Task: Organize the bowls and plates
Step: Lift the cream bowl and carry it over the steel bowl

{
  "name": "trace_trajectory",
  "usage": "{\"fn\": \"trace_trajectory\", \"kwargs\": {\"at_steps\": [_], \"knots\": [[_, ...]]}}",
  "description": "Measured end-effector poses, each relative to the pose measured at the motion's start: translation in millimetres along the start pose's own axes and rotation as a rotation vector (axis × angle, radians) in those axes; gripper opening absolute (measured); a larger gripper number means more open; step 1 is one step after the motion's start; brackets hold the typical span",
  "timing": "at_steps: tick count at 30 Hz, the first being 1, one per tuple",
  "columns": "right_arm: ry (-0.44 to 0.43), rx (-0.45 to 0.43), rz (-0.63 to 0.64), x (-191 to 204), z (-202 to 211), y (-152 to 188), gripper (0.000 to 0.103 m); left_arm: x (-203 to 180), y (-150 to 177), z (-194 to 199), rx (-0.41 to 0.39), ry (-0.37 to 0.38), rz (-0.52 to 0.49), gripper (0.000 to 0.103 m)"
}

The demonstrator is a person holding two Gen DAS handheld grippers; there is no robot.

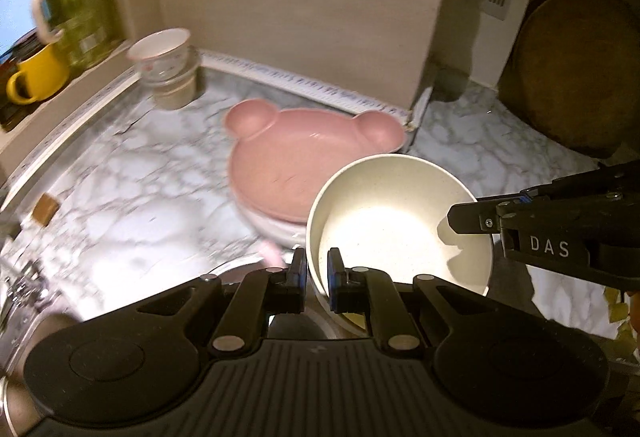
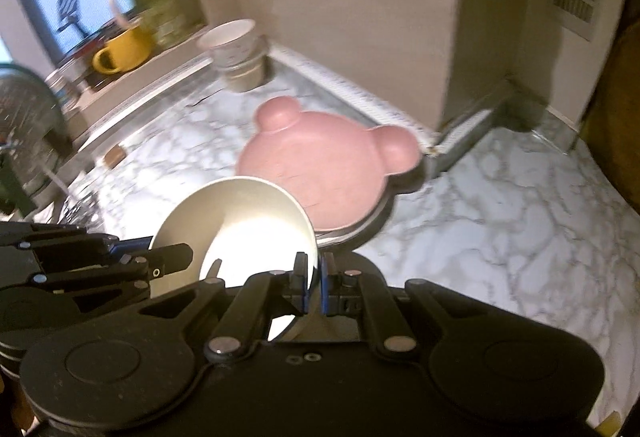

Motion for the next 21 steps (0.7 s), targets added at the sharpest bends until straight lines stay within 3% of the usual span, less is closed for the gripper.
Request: {"fn": "trace_trajectory", "kwargs": {"at_steps": [10, 21], "knots": [[-0.056, 0.051, 0.058, 53.0, -7.9, 20.1, 0.007, 43.2, 28.5, 21.5, 0.039, -0.056, 0.019, 0.010], [-0.065, 0.113, 0.067, 75.5, -21.9, 47.2, 0.008, 66.2, 62.2, 18.9, 0.089, -0.063, 0.001, 0.010]]}}
Point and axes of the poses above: each gripper's, at about its wrist camera, not at the fingertips, and z roughly against the way its jaws point, x to its left, y to its underside, the point moved 8 cm from there along -z, roughly the way its jaws point, and after that the axes turned 14 degrees about -x, right-handed, at the moved point
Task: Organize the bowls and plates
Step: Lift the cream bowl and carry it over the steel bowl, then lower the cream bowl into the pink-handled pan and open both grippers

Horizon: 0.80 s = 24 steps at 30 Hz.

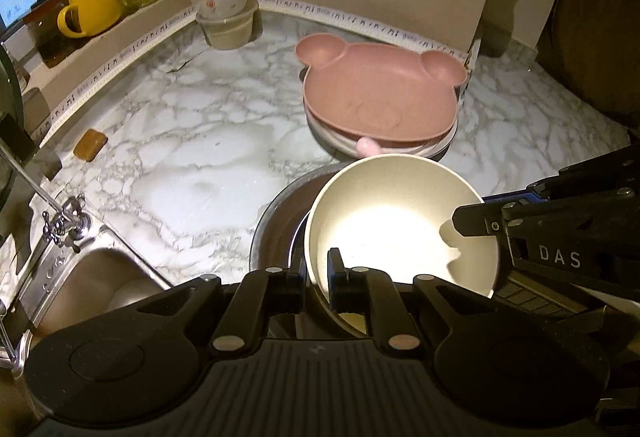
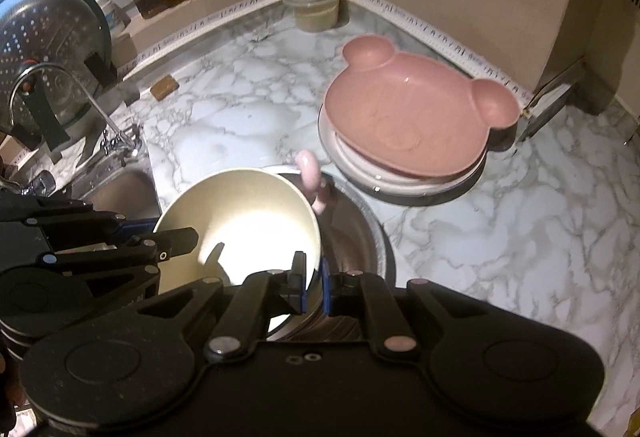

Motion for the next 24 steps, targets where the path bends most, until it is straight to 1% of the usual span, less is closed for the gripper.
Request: {"fn": "trace_trajectory", "kwargs": {"at_steps": [6, 19, 24], "knots": [[0.004, 0.011, 0.003, 6.0, -8.2, 4.4, 0.009, 6.2, 5.5, -7.7, -0.002, -0.019, -0.010, 0.010], [0.017, 0.028, 0.015, 6.0, -22.8, 10.3, 0.010, 8.3, 14.7, -26.8, 0.000, -0.024, -0.042, 0.010], [0.026, 0.018, 0.061, 9.5, -25.3, 12.4, 0.010, 8.9, 18.9, -32.8, 0.008, -0.025, -0.057, 0.010]]}}
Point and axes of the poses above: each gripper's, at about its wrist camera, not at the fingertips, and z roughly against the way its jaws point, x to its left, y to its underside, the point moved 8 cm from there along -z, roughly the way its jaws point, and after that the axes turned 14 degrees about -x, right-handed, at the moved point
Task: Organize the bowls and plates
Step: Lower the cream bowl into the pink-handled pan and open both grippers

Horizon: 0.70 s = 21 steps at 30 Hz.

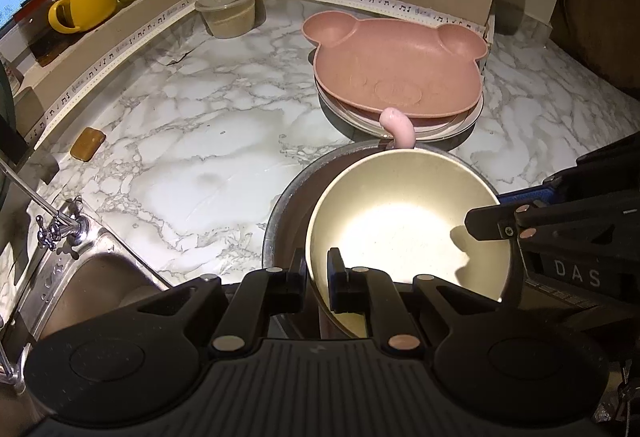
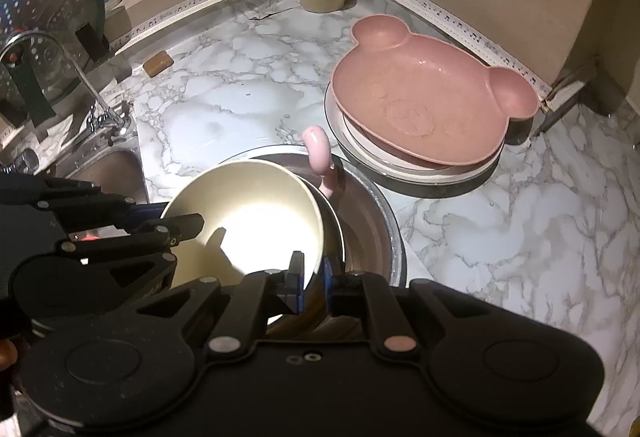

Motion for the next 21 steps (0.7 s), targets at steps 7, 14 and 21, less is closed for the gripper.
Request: {"fn": "trace_trajectory", "kwargs": {"at_steps": [7, 14, 21], "knots": [[0.008, 0.001, 0.018, 0.6, -4.2, -0.4, 0.010, -0.7, 1.8, -5.2, 0.001, 0.003, -0.022, 0.010], [0.000, -0.004, 0.006, 0.8, -6.3, 0.0, 0.015, -1.2, 6.8, -10.7, 0.014, 0.010, -0.032, 0.010], [-0.007, -0.012, 0.002, 0.5, -7.7, -1.2, 0.018, 0.0, 11.6, -13.9, 0.020, 0.023, -0.018, 0.010]]}}
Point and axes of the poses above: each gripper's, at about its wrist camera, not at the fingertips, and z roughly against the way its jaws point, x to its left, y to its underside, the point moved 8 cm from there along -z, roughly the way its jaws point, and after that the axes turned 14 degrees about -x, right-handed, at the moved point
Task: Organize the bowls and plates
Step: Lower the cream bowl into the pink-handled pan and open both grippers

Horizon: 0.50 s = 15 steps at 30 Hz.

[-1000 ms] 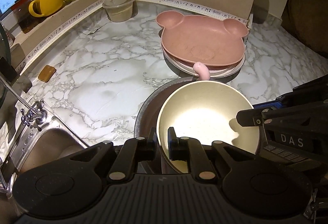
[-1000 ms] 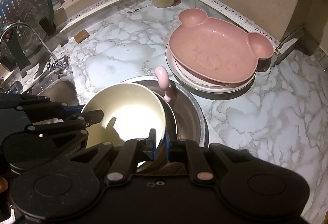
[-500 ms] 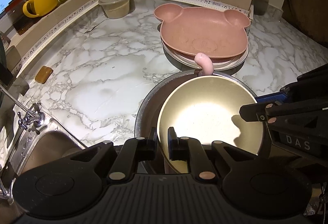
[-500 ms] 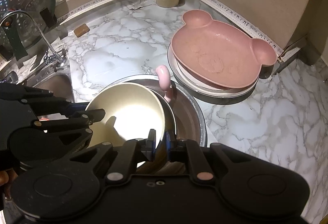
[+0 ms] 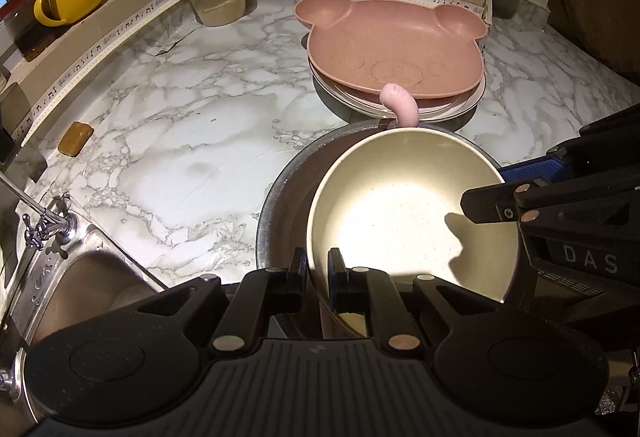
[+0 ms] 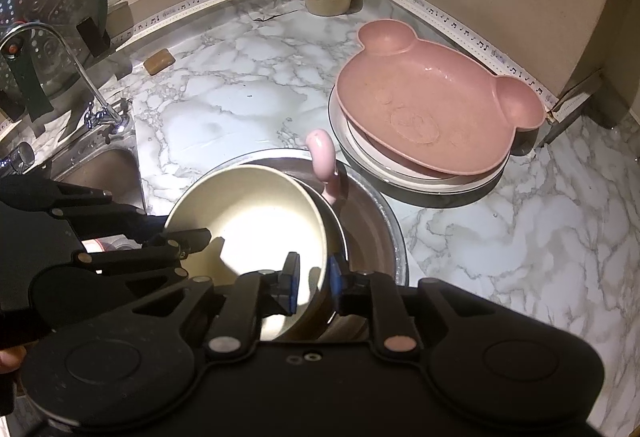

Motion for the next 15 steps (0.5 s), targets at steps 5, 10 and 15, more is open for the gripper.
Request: {"fn": "trace_trajectory", "kwargs": {"at_steps": [5, 10, 15], "knots": [[-0.021, -0.003, -0.015, -0.9, 1.3, 0.3, 0.021, 1.3, 0.7, 1.4, -0.006, 0.016, 0.018, 0.010], [-0.042, -0.012, -0.007, 1.1, 4.0, -0.3, 0.025, 3.9, -0.4, 4.3, -0.011, 0.026, 0.037, 0.010], [-0.054, -0.030, -0.008, 2.2, 9.9, -3.9, 0.030, 6.8, -4.9, 10.6, -0.027, 0.034, 0.044, 0.011]]}}
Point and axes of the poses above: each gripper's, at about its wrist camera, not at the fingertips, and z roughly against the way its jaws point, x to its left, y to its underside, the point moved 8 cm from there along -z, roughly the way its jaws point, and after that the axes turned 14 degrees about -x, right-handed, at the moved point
